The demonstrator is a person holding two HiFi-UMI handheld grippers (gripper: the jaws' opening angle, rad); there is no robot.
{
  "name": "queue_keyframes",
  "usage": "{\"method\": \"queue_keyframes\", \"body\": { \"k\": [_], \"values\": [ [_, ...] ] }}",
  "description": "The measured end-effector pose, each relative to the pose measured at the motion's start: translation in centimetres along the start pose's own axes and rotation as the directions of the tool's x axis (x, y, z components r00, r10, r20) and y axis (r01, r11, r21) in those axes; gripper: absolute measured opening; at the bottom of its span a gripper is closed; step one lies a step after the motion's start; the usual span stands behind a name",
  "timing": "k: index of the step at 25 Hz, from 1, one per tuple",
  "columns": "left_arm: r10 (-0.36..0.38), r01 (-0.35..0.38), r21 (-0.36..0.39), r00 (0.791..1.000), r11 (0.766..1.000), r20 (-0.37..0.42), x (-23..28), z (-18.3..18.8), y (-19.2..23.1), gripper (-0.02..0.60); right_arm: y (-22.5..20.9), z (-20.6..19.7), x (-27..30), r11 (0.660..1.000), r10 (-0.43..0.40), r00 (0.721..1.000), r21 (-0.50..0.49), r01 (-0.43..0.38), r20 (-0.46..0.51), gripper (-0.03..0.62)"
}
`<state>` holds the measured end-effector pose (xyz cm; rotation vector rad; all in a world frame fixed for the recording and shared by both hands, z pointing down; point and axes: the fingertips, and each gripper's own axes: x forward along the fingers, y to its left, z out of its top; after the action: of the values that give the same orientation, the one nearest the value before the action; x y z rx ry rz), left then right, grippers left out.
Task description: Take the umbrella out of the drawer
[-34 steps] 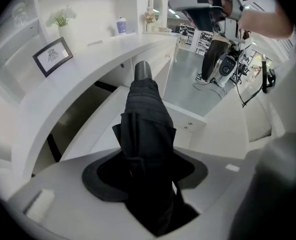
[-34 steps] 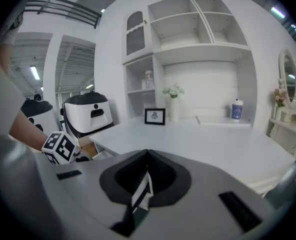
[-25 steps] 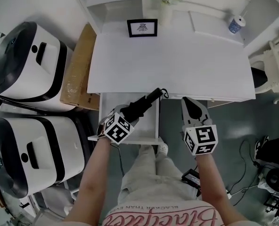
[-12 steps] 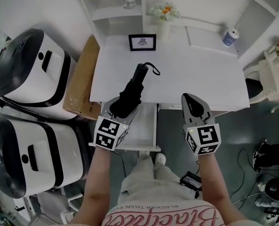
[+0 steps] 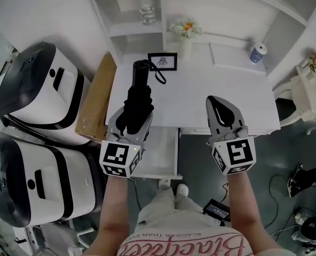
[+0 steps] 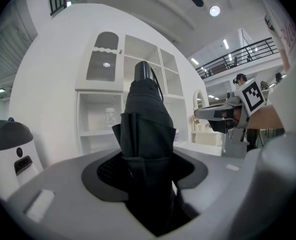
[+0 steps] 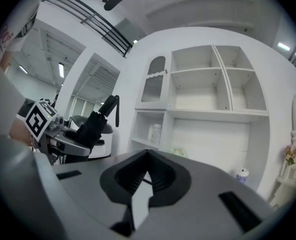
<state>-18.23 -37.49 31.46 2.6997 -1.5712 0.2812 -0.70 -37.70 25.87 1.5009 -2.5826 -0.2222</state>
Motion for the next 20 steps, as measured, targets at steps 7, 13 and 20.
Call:
{"method": "queue_keyframes", "body": {
  "k": [7,13,20],
  "values": [
    [0.074,-0.076,0.011,0.991,0.997,0.114,-0.8,4.3,1.5,0.242,-0.4,3.3,0.2,0.999,-0.003,0.998,-0.035,0.005,0.066,0.008],
    [0.1,-0.103,0.009,0.979,0.995,0.177,-1.8,6.3,2.2,0.242,-0.4,4.8,0.4,0.999,-0.006,0.996,-0.052,0.011,0.093,0.008],
    [0.108,-0.111,-0.001,0.973,0.994,0.205,-2.6,7.0,2.5,0.242,-0.2,5.5,0.4,0.998,-0.016,0.994,-0.053,0.022,0.111,0.008]
  ]
}}
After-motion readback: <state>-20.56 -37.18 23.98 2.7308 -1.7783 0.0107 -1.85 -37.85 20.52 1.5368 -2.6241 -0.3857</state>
